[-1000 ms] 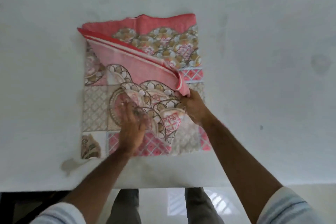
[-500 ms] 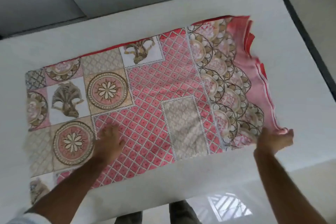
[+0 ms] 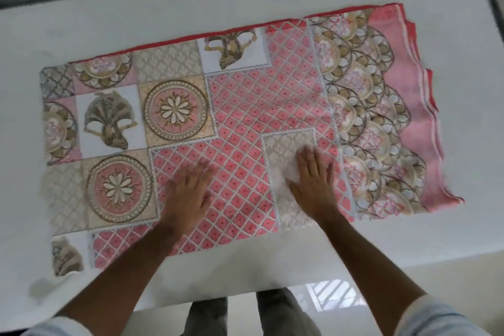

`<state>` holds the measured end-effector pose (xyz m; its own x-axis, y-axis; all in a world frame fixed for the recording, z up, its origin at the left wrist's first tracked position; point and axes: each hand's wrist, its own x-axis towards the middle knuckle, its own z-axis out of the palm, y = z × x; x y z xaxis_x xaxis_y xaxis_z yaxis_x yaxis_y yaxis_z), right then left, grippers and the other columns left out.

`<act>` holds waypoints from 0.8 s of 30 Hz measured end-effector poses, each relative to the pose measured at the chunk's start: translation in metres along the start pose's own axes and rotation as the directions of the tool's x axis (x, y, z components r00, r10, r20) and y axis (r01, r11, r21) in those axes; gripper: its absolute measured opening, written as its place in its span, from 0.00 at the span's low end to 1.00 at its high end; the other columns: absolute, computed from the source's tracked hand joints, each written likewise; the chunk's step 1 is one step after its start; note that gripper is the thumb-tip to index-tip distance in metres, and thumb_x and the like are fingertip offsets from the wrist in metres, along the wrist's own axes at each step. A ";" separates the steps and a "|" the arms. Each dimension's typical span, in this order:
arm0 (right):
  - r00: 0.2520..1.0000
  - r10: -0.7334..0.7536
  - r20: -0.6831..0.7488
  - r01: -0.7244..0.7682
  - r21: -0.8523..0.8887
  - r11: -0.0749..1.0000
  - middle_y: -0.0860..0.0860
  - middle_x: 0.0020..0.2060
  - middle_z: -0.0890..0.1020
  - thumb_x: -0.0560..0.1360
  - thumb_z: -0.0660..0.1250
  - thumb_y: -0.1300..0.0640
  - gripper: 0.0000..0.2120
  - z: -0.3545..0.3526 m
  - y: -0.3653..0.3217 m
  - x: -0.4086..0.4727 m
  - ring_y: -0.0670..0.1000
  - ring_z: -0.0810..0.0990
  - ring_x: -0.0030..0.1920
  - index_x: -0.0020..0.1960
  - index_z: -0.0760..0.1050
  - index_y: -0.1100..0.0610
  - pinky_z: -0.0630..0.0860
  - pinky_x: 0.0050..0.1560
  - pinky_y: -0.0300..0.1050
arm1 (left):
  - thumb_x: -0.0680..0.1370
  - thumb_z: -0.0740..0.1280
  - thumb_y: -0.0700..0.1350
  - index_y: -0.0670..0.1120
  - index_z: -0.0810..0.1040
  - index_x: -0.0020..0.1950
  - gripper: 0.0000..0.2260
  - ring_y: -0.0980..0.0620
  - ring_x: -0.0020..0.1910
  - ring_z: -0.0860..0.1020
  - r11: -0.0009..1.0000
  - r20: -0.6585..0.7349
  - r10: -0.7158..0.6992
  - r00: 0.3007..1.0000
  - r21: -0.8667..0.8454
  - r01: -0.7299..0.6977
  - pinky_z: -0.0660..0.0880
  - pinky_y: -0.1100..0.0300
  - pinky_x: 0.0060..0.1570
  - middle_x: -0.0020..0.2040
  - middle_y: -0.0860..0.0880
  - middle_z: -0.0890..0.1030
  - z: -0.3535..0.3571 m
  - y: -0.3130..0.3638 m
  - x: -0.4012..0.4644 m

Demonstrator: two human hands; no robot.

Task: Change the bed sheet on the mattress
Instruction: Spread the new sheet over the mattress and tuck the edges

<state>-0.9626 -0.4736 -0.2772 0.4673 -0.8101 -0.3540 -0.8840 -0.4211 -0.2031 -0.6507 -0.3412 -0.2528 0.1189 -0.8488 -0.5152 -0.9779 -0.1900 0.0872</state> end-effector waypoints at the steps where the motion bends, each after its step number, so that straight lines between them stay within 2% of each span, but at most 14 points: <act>1: 0.998 -0.059 0.023 0.059 -0.030 0.998 0.56 0.81 0.44 0.82 0.48 0.38 0.36 0.001 -0.012 0.003 0.60 0.42 0.81 0.82 0.43 0.56 0.43 0.77 0.68 | 0.82 0.55 0.58 0.57 0.48 0.83 0.30 0.38 0.81 0.50 1.000 -0.003 -0.025 1.000 -0.008 0.025 0.59 0.28 0.72 0.83 0.48 0.51 0.000 -0.007 -0.004; 4: 0.964 -0.252 0.090 0.257 -0.057 0.965 0.56 0.81 0.45 0.82 0.49 0.41 0.34 0.004 -0.064 0.023 0.59 0.42 0.81 0.82 0.46 0.57 0.48 0.76 0.70 | 0.81 0.61 0.54 0.56 0.56 0.81 0.29 0.35 0.80 0.55 0.990 -0.011 -0.124 0.992 -0.067 0.123 0.59 0.28 0.70 0.82 0.49 0.57 0.001 -0.037 -0.022; 6: 0.935 -0.333 0.123 0.341 -0.047 0.939 0.57 0.81 0.48 0.82 0.49 0.43 0.33 0.006 -0.108 0.041 0.61 0.44 0.81 0.82 0.50 0.56 0.51 0.76 0.70 | 0.79 0.65 0.53 0.53 0.59 0.81 0.31 0.35 0.80 0.56 0.959 0.006 -0.250 0.968 -0.136 0.248 0.61 0.27 0.70 0.82 0.46 0.58 0.003 -0.066 -0.035; 10: 0.860 -0.470 0.197 0.487 -0.044 0.873 0.58 0.80 0.56 0.80 0.49 0.44 0.32 0.019 -0.217 0.072 0.63 0.50 0.80 0.81 0.55 0.54 0.45 0.77 0.68 | 0.78 0.69 0.54 0.49 0.59 0.81 0.35 0.34 0.80 0.54 0.814 0.043 -0.526 0.849 -0.263 0.518 0.59 0.26 0.69 0.82 0.42 0.57 0.019 -0.141 -0.069; 12: 0.815 -0.532 0.229 0.556 -0.050 0.830 0.57 0.80 0.57 0.78 0.51 0.45 0.32 0.028 -0.271 0.080 0.63 0.52 0.80 0.80 0.57 0.53 0.47 0.76 0.69 | 0.78 0.68 0.58 0.47 0.55 0.82 0.38 0.35 0.80 0.53 0.703 0.091 -0.632 0.769 -0.351 0.619 0.59 0.27 0.69 0.82 0.43 0.54 0.028 -0.181 -0.084; 14: 0.798 -0.556 0.233 0.581 -0.054 0.812 0.58 0.80 0.57 0.77 0.51 0.46 0.32 0.034 -0.314 0.086 0.64 0.54 0.79 0.80 0.57 0.53 0.50 0.75 0.71 | 0.79 0.67 0.56 0.47 0.53 0.82 0.37 0.37 0.81 0.51 0.584 0.137 -0.715 0.685 -0.421 0.694 0.59 0.29 0.71 0.83 0.44 0.51 0.034 -0.216 -0.095; 17: 0.792 -0.560 0.241 0.588 -0.060 0.806 0.57 0.81 0.50 0.81 0.54 0.47 0.31 0.040 -0.368 0.092 0.63 0.47 0.80 0.82 0.51 0.53 0.45 0.77 0.69 | 0.78 0.71 0.53 0.46 0.55 0.81 0.38 0.38 0.79 0.57 0.417 0.155 -0.790 0.593 -0.574 0.705 0.64 0.33 0.69 0.82 0.42 0.54 0.037 -0.266 -0.110; 20: 0.822 -0.503 0.268 0.538 -0.073 0.840 0.57 0.81 0.45 0.81 0.57 0.46 0.34 0.039 -0.387 0.093 0.61 0.40 0.80 0.82 0.47 0.50 0.41 0.77 0.66 | 0.76 0.72 0.51 0.46 0.62 0.77 0.33 0.39 0.70 0.68 0.460 0.049 -0.805 0.591 -0.576 0.675 0.69 0.38 0.62 0.72 0.42 0.68 0.031 -0.289 -0.113; 24: 0.834 -0.469 0.291 0.511 -0.086 0.855 0.55 0.81 0.49 0.79 0.63 0.45 0.36 0.023 -0.394 0.093 0.58 0.45 0.81 0.81 0.50 0.47 0.45 0.78 0.63 | 0.77 0.69 0.47 0.51 0.73 0.69 0.20 0.43 0.61 0.77 0.500 -0.057 -0.778 0.626 -0.659 0.562 0.70 0.43 0.60 0.61 0.48 0.78 0.026 -0.295 -0.106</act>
<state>-0.5707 -0.3738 -0.2512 0.8090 -0.3588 -0.4656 -0.5182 -0.8093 -0.2767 -0.3794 -0.1825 -0.2464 0.8451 -0.4115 -0.3413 -0.3092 -0.8970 0.3159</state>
